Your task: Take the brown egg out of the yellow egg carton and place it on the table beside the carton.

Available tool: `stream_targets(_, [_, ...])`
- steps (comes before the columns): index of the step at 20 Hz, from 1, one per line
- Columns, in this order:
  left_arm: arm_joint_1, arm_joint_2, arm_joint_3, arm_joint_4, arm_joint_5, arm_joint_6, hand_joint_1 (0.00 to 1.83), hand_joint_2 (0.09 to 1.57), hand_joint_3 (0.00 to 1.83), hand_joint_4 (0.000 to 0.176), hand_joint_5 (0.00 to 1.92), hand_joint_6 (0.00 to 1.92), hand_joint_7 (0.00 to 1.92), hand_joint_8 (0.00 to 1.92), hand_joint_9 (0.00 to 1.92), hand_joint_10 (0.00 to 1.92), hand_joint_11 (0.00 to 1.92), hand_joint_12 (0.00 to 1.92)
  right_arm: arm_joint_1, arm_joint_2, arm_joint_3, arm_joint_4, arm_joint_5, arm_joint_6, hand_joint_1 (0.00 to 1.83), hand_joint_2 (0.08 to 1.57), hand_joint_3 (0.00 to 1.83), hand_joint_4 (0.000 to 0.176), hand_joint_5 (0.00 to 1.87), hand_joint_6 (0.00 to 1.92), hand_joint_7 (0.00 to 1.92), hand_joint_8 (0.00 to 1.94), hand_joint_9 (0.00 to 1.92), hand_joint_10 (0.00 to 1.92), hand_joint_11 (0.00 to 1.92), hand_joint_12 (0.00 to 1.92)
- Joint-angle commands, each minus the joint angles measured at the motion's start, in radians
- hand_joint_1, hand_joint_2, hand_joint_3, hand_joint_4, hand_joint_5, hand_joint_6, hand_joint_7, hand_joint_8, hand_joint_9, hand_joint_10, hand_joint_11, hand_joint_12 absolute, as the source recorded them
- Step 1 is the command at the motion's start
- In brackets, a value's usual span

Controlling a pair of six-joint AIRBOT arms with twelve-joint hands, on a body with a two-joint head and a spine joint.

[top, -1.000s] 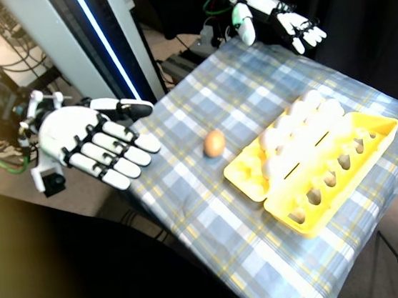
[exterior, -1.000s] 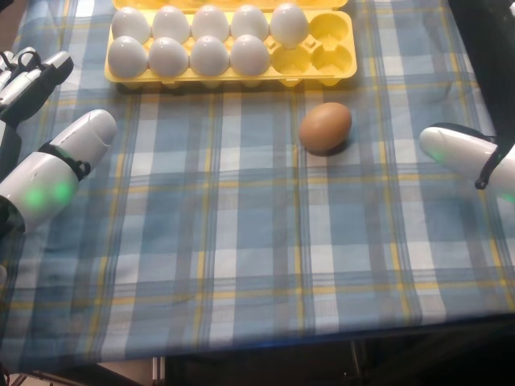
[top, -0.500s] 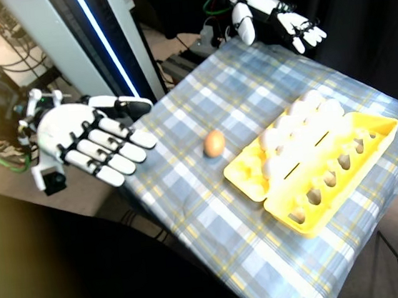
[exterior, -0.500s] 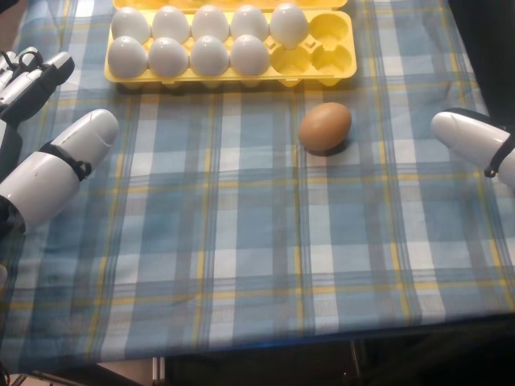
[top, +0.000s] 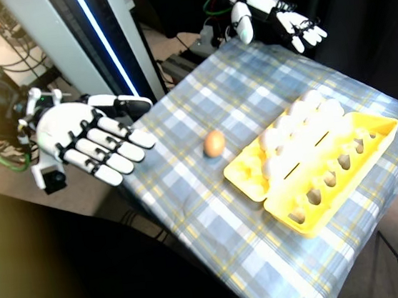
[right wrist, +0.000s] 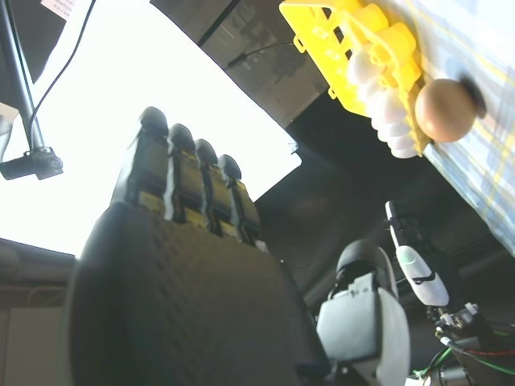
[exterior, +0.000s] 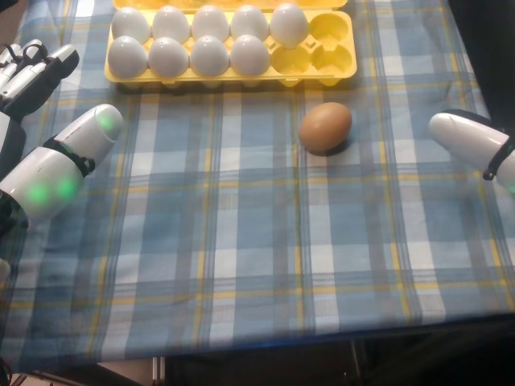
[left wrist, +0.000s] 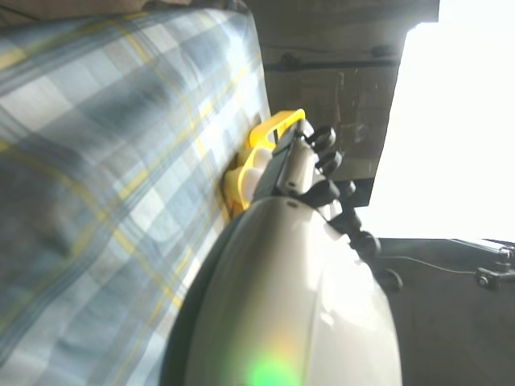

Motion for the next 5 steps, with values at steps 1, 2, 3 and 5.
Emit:
stream_targets(1, [-0.007,0.000,0.004,0.046,-0.120,-0.007,0.00,1.15,0.00,0.039,0.35,0.00,0.16,0.00,0.07,0.00,0.00,0.00,0.003,-0.004,-0.002,-0.036,0.115,0.001,0.00,0.99,0.00,0.000,0.01,0.00,0.00,0.00,0.00,0.00,0.00,0.00])
stream_targets(2, [-0.006,0.000,0.004,0.045,-0.120,-0.007,0.00,1.15,0.00,0.041,0.35,0.00,0.17,0.00,0.07,0.00,0.00,0.00,0.000,-0.006,-0.002,-0.033,0.115,0.001,0.00,0.99,0.00,0.000,0.02,0.00,0.00,0.00,0.00,0.00,0.00,0.00])
stream_targets(3, [-0.005,-0.002,0.004,0.044,-0.120,-0.008,0.00,1.15,0.00,0.043,0.35,0.00,0.17,0.00,0.08,0.01,0.00,0.00,-0.004,-0.007,-0.002,-0.027,0.115,0.002,0.00,0.99,0.00,0.000,0.02,0.01,0.00,0.00,0.00,0.00,0.00,0.00])
stream_targets(5, [-0.004,-0.004,0.005,0.041,-0.120,-0.009,0.00,1.14,0.00,0.043,0.35,0.00,0.17,0.00,0.08,0.00,0.00,0.00,-0.007,-0.008,-0.002,-0.024,0.115,0.002,0.00,1.00,0.00,0.000,0.02,0.01,0.01,0.00,0.00,0.00,0.00,0.00])
